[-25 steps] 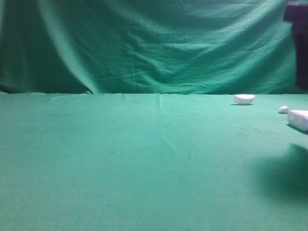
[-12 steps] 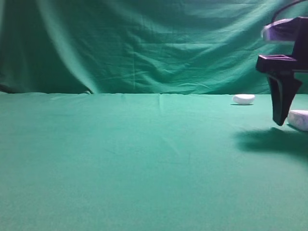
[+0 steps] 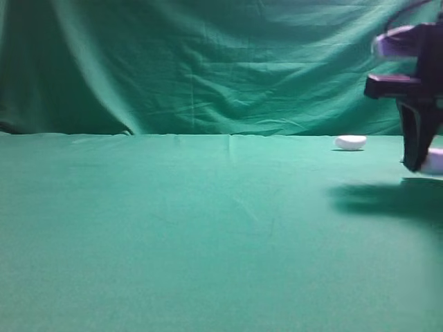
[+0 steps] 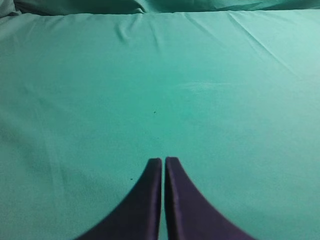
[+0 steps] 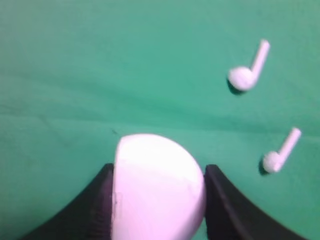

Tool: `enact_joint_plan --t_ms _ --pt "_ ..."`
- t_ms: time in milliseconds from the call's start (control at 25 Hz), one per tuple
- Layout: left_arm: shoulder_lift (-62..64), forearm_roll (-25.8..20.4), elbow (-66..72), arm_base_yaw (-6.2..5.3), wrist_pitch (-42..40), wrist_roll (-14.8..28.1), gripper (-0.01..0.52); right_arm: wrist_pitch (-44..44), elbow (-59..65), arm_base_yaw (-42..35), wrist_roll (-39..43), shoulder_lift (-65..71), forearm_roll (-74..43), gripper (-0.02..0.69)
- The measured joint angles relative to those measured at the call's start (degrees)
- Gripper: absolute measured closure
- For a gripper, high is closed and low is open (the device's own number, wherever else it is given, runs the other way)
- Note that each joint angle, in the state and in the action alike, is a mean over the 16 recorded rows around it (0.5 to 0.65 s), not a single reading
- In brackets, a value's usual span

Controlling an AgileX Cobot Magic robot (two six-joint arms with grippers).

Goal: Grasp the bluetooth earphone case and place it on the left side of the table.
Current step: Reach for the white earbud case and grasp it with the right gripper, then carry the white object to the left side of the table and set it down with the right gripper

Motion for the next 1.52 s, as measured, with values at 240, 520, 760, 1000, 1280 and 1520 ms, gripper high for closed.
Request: enact_joint_plan --t_ms 240,520,760,1000,1280,1520 --pt "0.0 0.0 0.0 0.0 0.0 0.0 0.514 3.77 -16.21 10.88 -0.08 5.72 0.78 0.343" --pt "0.0 0.0 0.0 0.0 0.0 0.0 0.514 4.92 -32.62 23.67 -0.16 17.86 1.1 0.343" --pt "0.0 0.0 0.0 0.0 0.0 0.0 0.514 2.06 -40.69 30.67 -0.2 28.1 1.26 0.343" --pt "0.0 0.0 0.0 0.0 0.0 0.0 0.514 -2.54 -43.37 34.21 -0.2 34.19 1.32 0.334" --pt "0.0 0.0 0.0 0.0 0.0 0.0 0.514 -5.53 -43.76 35.53 -0.2 36.67 1.35 0.218" --pt "0.0 0.0 0.0 0.0 0.0 0.0 0.514 -1.21 -45.99 35.62 -0.18 35.84 1.35 0.121"
